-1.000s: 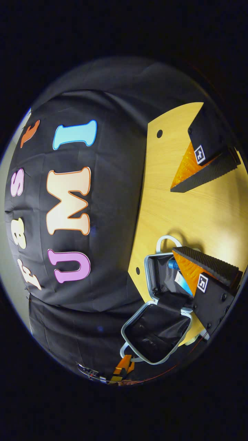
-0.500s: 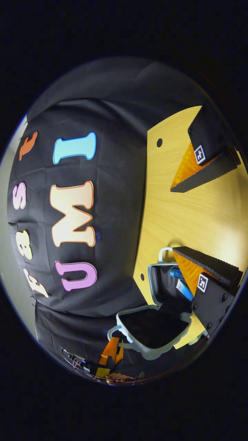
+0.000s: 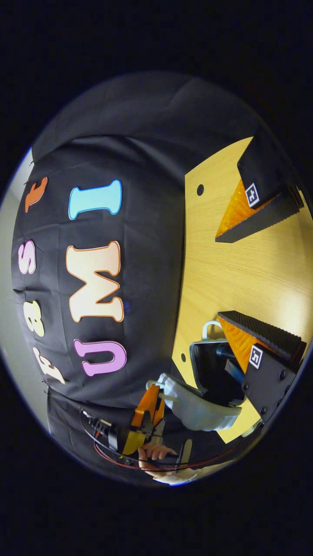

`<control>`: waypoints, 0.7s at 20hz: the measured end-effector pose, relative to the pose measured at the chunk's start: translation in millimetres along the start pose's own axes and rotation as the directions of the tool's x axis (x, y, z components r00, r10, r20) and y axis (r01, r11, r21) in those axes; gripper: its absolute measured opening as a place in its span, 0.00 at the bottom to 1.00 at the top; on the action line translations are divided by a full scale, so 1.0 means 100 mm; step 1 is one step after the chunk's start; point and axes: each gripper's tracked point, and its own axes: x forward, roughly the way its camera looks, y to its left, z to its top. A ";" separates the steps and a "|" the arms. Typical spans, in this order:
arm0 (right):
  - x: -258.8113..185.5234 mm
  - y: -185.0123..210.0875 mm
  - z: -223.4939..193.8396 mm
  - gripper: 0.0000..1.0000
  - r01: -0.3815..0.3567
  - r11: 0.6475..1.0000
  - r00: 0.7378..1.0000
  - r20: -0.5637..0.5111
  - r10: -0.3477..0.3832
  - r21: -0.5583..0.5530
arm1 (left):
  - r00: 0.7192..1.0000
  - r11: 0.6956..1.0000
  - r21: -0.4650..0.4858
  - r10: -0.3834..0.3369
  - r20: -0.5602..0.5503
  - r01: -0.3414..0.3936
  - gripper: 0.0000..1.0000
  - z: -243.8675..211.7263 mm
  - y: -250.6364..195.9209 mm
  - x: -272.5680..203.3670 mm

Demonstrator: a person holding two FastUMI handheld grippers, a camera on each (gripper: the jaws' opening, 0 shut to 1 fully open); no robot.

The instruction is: First open the suitcase, pack the skin care products into it, and then close the suitcase.

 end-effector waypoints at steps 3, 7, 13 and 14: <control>-0.02 0.03 -0.01 0.99 0.007 1.000 1.000 0.003 -0.008 0.025 | 0.996 0.999 0.033 -0.002 -0.094 0.005 0.01 -0.33 -0.07 0.45; -0.06 -0.02 0.01 0.99 0.037 0.998 0.999 0.010 -0.038 0.048 | 0.978 0.997 0.074 0.047 -0.201 -0.033 0.01 -0.73 -0.07 0.88; -0.11 -0.19 -0.01 0.98 0.098 0.992 0.995 0.001 -0.098 0.077 | 0.952 0.991 0.114 0.094 -0.292 -0.063 0.01 -1.09 0.03 1.22; -0.13 -0.22 -0.01 0.98 0.105 0.991 0.994 0.001 -0.106 0.082 | 0.949 0.990 0.126 0.096 -0.300 -0.061 0.01 -1.10 0.04 1.24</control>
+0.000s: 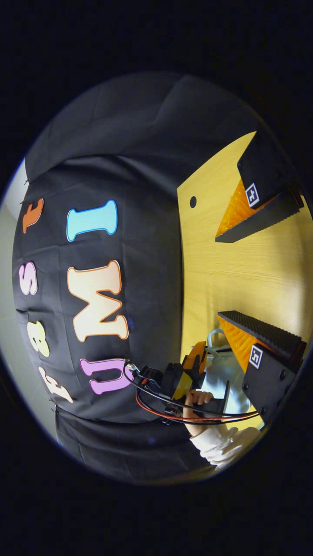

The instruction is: First open the suitcase, pack the skin care products into it, and then close the suitcase.

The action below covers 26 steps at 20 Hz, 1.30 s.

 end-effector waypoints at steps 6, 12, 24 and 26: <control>-0.09 -0.13 0.03 0.99 0.032 0.999 0.999 0.010 -0.032 0.018 | 0.999 1.000 0.019 0.012 -0.050 -0.011 0.10 -0.09 0.00 0.07; -0.22 -0.15 0.14 0.99 0.030 0.999 0.999 0.043 -0.031 0.022 | 1.000 0.986 0.164 -0.023 0.012 0.021 0.97 -0.24 -0.30 -0.38; -0.39 -0.07 0.38 0.98 0.002 1.000 0.994 0.106 -0.003 0.008 | 0.975 0.962 0.270 -0.088 0.204 0.031 0.96 -0.52 -0.60 -1.45; -0.40 -0.04 0.40 0.98 -0.003 1.000 0.994 0.112 0.002 0.007 | 0.972 0.957 0.289 -0.091 0.215 0.026 0.96 -0.52 -0.60 -1.54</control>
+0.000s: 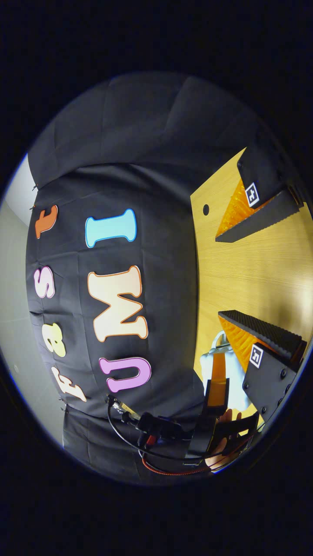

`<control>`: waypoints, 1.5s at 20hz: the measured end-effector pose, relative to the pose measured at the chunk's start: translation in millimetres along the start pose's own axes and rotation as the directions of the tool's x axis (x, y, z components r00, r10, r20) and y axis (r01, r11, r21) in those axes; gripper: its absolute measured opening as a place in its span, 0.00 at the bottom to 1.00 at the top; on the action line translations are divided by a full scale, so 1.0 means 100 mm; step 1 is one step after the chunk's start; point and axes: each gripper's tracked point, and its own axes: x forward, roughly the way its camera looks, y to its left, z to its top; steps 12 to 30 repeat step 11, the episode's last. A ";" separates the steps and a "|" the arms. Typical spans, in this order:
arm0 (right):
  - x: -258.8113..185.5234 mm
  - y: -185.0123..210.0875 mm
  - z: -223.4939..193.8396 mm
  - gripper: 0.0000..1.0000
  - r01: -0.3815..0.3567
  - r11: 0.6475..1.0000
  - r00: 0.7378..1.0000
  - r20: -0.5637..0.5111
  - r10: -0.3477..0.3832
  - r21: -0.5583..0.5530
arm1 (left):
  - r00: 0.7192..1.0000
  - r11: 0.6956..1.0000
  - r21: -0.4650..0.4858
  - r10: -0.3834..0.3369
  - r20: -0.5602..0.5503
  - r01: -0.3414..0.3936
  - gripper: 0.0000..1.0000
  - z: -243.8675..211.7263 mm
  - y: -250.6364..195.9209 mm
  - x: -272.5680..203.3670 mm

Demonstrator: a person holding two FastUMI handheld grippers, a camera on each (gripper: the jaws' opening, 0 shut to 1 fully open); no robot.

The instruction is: First open the suitcase, pack the skin care products into it, and then close the suitcase.

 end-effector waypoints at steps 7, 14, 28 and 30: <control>0.01 0.04 0.02 0.98 -0.001 1.000 1.000 0.006 0.002 -0.016 | 1.000 0.998 0.061 -0.027 0.015 0.026 0.96 0.11 -0.20 -0.06; -0.02 0.04 0.01 0.98 0.006 0.999 1.000 0.007 -0.006 -0.032 | 0.999 0.996 0.084 -0.028 0.019 0.027 0.96 0.17 -0.19 -0.09; -0.02 0.04 0.01 0.98 0.006 0.999 1.000 0.007 -0.006 -0.032 | 0.999 0.996 0.084 -0.028 0.019 0.027 0.96 0.17 -0.19 -0.09; -0.02 0.04 0.01 0.98 0.006 0.999 1.000 0.007 -0.006 -0.032 | 0.999 0.996 0.084 -0.028 0.019 0.027 0.96 0.17 -0.19 -0.09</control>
